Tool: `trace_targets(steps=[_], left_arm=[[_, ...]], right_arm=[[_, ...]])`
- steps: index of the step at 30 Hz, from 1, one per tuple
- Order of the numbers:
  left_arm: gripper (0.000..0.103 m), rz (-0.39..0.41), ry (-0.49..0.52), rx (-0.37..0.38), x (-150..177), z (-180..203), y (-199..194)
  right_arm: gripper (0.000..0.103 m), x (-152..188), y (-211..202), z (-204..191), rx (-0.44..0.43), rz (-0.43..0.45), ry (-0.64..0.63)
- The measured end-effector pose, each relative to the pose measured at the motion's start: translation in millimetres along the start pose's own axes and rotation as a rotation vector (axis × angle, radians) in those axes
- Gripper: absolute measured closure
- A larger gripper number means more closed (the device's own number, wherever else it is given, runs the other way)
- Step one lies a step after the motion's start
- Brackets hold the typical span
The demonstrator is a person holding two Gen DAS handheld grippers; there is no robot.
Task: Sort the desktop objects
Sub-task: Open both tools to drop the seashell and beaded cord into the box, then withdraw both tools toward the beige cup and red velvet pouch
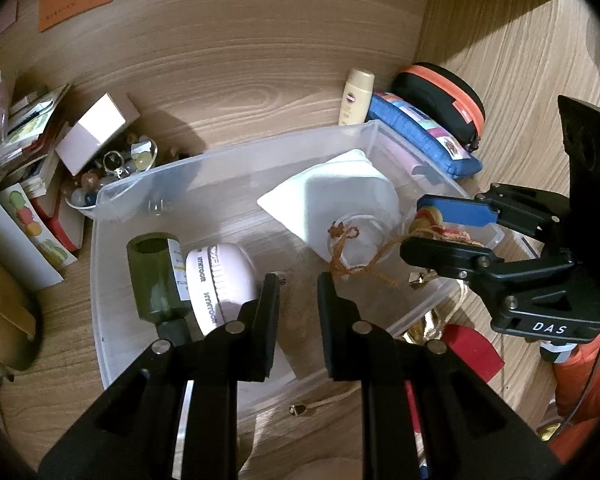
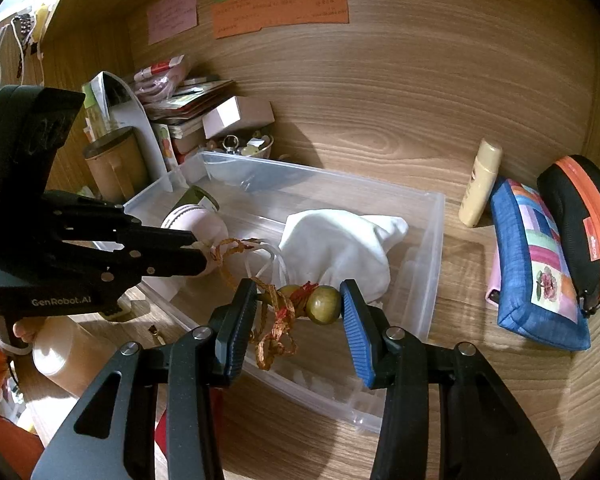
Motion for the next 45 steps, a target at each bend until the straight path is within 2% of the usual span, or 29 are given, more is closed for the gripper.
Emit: trace_targets(steps=[12,14,15,17,19,20,28,39,45], left_arm=[[0.082,0.001,0.003,-0.016,1,-1,1],[0.078,0.0,0.003,-0.019,1,-1,0],[0.073,-0.002,0.004,-0.021,1,-1,1],[0.066,0.008,0.008,-0.031,1,-1,-1],[0.062,0.019,0.013,-0.038,0,-1,-4],[0.062,0.021,0.016,-0.044,0,-1,-4],[0.049,0.077,0.025,-0.08,-4,-2,-21],[0.034,0.167,0.023,-0.131,-4,-9,-59],[0.029,0.21,0.021,-0.148,2,-12,-78]], right_arm=[[0.059,0,0,0,-0.002,-0.007,0.0],[0.056,0,-1,1,-0.003,-0.005,0.002],[0.055,0,-2,1,-0.004,-0.005,0.003],[0.048,0,-3,0,-0.017,-0.005,0.008],[0.033,0,-5,-1,-0.019,-0.004,0.009],[0.03,0,-6,-2,-0.024,0.002,0.008],[0.029,-6,-16,6,-0.011,0.013,0.037],[0.029,-7,-39,9,0.063,0.032,0.057],[0.021,-5,-52,7,0.113,0.046,0.051]])
Point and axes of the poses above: each gripper's, at about its wrist camera, not at the fingertips, and y roughly the way its jaws point, z to its right, x to its underside, the point moved 7 cm from there along y, roughly the way its jaws point
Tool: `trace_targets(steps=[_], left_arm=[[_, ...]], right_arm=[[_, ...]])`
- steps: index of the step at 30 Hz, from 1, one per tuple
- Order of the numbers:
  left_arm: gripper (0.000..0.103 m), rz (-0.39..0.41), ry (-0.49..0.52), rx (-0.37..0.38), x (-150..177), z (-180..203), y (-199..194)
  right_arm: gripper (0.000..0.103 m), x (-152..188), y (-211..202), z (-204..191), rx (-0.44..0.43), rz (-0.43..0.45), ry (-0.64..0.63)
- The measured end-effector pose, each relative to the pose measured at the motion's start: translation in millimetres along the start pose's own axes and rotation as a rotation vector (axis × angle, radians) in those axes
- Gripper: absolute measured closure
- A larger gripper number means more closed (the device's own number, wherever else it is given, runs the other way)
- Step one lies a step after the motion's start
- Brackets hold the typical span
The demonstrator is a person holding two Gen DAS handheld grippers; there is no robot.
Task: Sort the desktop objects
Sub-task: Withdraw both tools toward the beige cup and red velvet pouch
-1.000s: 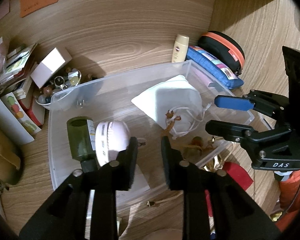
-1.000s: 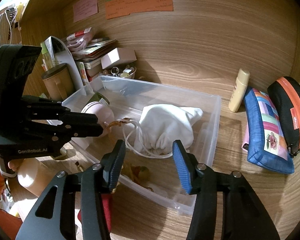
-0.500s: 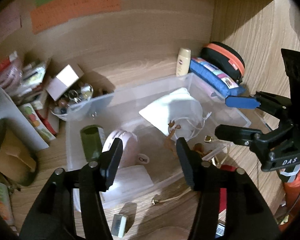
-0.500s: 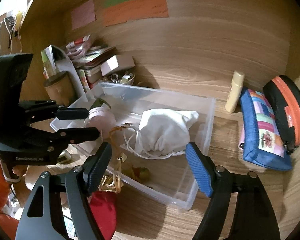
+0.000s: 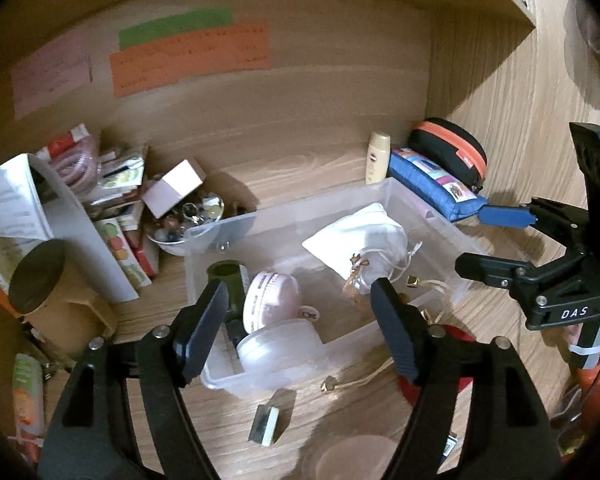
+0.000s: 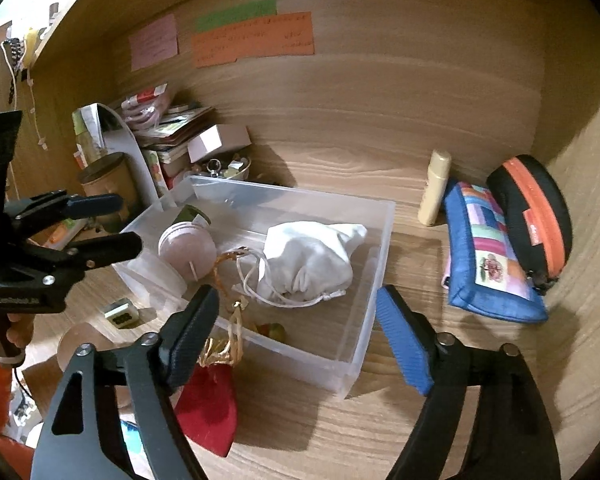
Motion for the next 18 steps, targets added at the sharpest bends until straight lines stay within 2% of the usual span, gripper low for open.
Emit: trace_targets(steps=[10,18], left_arm=[[0.014,0.055,-0.029,-0.026,9,-14,-29],[0.012,0.079,-0.028,-0.042,24,-18,-48]], right_arm=[[0.018,1,-18,-11,0.073,0.02,-0.033],[0.017,10,-25,-25,0.092,0.01,-0.044]])
Point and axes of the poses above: each gripper's, at about its wrist camera, not at the fingertips, and y roughly the way its jaws point, z to its right, x to its underside, the point moved 7 cm from there along y, roughly the way its jaws point
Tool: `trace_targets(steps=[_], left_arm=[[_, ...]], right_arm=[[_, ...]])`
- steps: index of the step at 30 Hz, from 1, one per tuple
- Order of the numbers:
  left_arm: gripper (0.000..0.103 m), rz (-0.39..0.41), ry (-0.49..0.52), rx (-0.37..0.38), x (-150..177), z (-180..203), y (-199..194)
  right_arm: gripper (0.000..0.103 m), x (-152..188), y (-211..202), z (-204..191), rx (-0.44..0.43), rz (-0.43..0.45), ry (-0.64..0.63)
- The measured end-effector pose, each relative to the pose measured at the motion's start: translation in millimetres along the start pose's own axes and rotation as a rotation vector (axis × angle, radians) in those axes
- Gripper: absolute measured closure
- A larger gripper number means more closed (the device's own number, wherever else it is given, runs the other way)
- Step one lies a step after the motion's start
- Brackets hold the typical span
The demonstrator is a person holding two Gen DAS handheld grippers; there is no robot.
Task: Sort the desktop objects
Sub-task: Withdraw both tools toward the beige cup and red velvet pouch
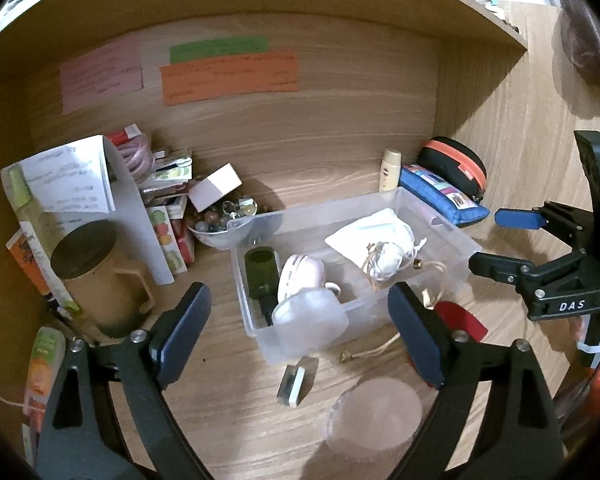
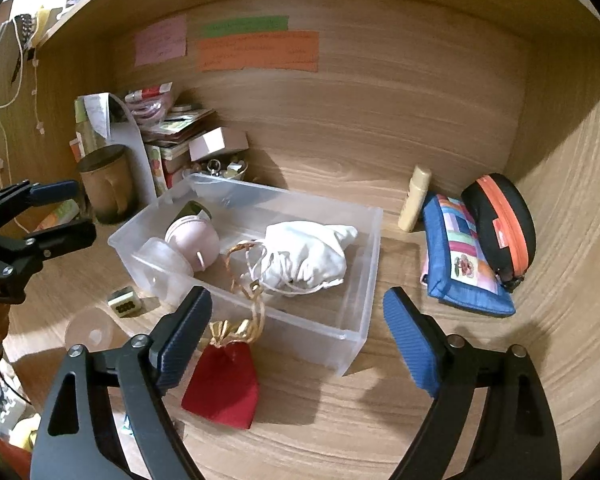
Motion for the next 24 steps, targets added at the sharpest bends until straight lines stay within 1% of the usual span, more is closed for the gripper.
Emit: trace_targets(steps=[3,7,19,24], left_arm=[[0.011,0.001,0.012,-0.016,7,-1,-4],[0.01,-0.009,0.02,-0.015,17,-1,-5],[0.009,-0.025,-0.022,0.059,42,9,-17],[0.009,-0.036,-0.011,0.067,52,17,-18]], right_arm=[[0.017,4,-1,-4,0.005,-0.009,-0.002],[0.017,11,0,-10,0.009,-0.027,-0.001],[0.017,35,2,-21,0.029,-0.093,-0.002],[0.017,47,7,-21,0.036,-0.126,0.004]])
Point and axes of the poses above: each gripper's, at about its wrist camera, not at the fingertips, and y roughly the way its jaws point, z to its right, x to its underside, the point moved 7 cm from there along y, roughly the way its jaws point
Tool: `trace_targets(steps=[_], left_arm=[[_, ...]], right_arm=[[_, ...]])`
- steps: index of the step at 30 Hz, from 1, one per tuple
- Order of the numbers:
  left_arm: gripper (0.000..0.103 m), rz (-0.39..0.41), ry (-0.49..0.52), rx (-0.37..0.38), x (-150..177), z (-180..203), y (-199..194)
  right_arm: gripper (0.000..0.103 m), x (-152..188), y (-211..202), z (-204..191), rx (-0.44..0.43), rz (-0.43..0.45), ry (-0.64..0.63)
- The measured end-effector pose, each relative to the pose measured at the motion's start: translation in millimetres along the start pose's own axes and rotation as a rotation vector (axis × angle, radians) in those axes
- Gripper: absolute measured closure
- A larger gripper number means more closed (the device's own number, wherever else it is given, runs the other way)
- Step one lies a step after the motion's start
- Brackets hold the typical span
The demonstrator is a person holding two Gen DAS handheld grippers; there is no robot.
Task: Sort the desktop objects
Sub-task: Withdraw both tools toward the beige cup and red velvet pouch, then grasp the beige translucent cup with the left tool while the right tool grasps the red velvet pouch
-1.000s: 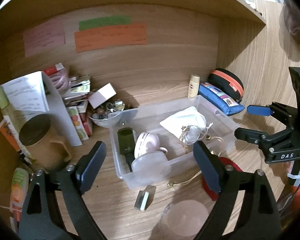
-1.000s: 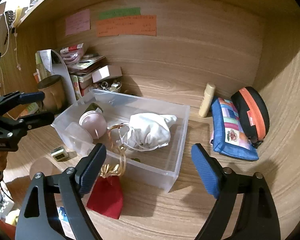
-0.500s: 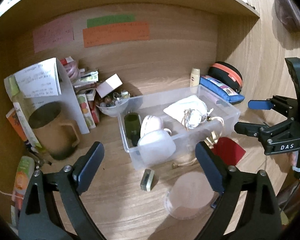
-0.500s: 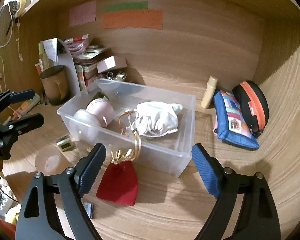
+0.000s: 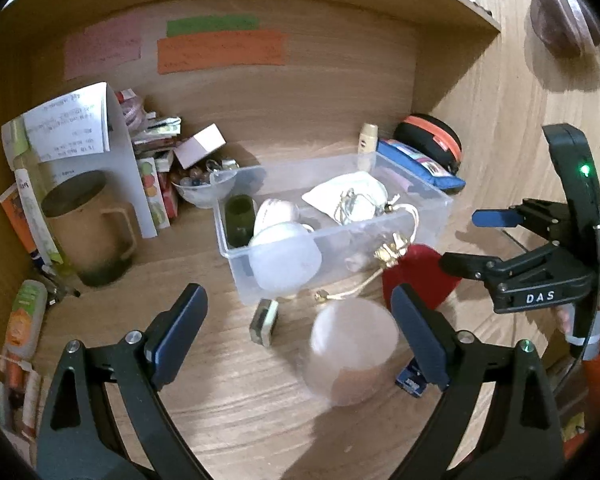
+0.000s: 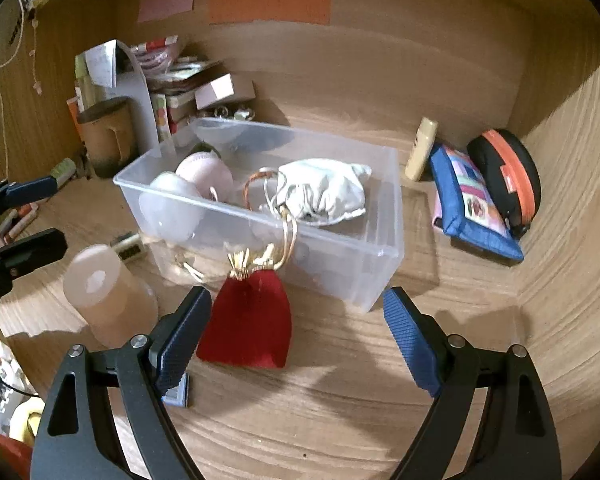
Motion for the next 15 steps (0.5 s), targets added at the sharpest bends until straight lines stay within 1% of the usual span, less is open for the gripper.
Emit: trace_targets(steps=[8,15], left_arm=[[0.008,-0.065,-0.011,0.029,19,8,18],[0.008,-0.065,-0.052,0.056,19,8,21]], right_arm=[[0.017,14,15,-4,-0.015,-0.049,-0.001],[0.017,23,36,-15,-0.052,-0.101,-0.019]])
Point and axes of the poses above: each gripper's, at about its wrist camera, not at the fingertips, and y roughly the way its jaws point, z to its right, x to its underside, the point moved 7 cm from there along y, roughly the way its jaws point
